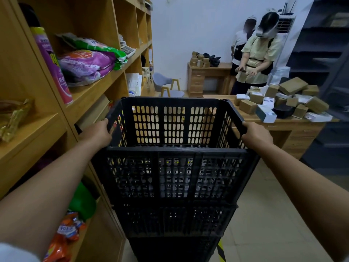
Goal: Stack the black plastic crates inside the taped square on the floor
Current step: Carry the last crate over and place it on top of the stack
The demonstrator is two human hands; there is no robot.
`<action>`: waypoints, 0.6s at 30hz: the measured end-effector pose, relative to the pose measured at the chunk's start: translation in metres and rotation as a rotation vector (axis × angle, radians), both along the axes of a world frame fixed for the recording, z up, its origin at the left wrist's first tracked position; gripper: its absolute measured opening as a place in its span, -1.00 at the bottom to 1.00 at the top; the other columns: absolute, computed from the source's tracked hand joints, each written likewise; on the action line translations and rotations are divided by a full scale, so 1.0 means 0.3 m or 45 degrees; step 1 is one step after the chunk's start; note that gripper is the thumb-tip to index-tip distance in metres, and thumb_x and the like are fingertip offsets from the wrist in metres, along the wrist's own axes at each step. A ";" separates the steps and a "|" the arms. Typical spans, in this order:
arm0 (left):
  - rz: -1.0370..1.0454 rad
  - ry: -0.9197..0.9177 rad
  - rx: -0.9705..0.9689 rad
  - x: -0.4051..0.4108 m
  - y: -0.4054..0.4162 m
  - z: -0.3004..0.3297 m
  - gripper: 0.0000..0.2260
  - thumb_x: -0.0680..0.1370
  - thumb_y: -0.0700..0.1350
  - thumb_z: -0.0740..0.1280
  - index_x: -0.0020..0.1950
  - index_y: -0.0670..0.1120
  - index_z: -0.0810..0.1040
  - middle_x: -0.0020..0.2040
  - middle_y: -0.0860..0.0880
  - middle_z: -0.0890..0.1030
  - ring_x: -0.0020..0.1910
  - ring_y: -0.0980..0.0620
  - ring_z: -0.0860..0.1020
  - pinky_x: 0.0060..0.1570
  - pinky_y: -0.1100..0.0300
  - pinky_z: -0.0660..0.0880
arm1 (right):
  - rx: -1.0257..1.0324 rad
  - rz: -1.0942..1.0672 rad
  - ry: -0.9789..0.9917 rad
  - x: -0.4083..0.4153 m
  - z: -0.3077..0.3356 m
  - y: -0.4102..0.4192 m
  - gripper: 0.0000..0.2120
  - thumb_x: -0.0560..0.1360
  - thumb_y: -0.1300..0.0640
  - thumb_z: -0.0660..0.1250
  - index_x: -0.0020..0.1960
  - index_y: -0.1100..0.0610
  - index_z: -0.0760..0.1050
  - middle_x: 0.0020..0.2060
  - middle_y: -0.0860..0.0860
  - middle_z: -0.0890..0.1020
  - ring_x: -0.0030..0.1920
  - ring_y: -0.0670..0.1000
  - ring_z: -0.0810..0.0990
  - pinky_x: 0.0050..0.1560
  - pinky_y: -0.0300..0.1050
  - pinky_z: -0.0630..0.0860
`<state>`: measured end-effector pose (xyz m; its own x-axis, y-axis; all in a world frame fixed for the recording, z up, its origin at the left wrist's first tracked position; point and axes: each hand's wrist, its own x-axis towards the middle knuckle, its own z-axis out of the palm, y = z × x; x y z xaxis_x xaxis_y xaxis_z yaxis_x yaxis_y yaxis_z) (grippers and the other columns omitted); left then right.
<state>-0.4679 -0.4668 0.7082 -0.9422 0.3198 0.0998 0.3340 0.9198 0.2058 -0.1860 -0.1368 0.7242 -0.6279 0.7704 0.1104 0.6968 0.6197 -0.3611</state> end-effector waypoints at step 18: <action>0.041 -0.044 -0.025 0.040 -0.013 -0.018 -0.45 0.53 -0.16 0.30 0.50 0.03 0.24 0.12 -0.13 0.54 0.02 -0.16 0.57 -0.04 -0.05 0.59 | 0.037 0.014 -0.060 0.003 -0.008 0.026 -0.76 0.54 0.18 0.22 0.19 0.07 0.47 -0.21 0.09 0.54 -0.16 0.16 0.55 -0.27 -0.02 0.48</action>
<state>-0.4560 -0.4709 0.7028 -0.9548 0.2908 0.0611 0.2972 0.9339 0.1987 -0.1852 -0.1290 0.7217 -0.6415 0.7602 0.1027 0.7056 0.6373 -0.3099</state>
